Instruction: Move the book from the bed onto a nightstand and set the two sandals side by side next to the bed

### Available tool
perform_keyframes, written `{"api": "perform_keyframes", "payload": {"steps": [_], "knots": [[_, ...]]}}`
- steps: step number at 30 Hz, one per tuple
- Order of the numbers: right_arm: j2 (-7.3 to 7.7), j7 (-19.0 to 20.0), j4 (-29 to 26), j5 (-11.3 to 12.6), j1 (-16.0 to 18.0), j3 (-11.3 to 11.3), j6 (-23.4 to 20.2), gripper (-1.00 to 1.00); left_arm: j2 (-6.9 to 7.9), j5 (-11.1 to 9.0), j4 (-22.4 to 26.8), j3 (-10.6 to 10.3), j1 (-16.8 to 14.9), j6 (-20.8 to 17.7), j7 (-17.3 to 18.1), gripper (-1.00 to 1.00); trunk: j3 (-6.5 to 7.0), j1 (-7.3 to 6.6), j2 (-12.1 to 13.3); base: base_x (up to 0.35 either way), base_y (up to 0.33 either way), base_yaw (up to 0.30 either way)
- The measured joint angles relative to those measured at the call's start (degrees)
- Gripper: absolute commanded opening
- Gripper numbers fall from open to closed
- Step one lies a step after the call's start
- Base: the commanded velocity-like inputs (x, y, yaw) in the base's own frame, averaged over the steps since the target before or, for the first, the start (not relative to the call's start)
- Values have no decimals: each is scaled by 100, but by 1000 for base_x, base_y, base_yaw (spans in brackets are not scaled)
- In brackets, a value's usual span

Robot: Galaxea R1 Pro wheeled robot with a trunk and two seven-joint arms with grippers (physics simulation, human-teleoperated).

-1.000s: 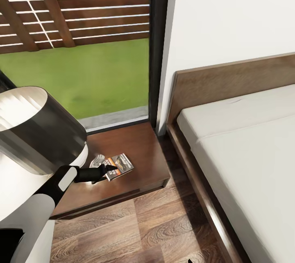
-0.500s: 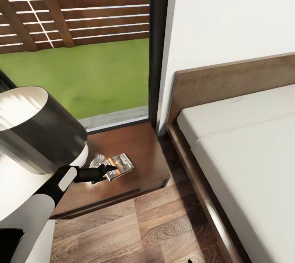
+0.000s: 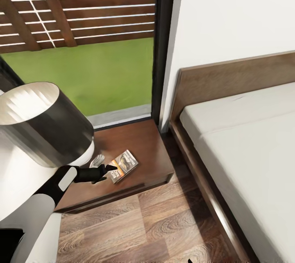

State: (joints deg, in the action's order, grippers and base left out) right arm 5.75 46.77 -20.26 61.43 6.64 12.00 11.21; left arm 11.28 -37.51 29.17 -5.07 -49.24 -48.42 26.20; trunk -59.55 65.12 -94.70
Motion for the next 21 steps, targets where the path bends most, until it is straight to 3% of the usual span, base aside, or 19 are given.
{"api": "perform_keyframes", "payload": {"steps": [21], "knots": [[-4, -30, 0, 5, 0, 0, 0, 100, 0, 3, 0, 3, 1, 2, 1, 100, 0, -1, 0, -30, 29, 0]]}}
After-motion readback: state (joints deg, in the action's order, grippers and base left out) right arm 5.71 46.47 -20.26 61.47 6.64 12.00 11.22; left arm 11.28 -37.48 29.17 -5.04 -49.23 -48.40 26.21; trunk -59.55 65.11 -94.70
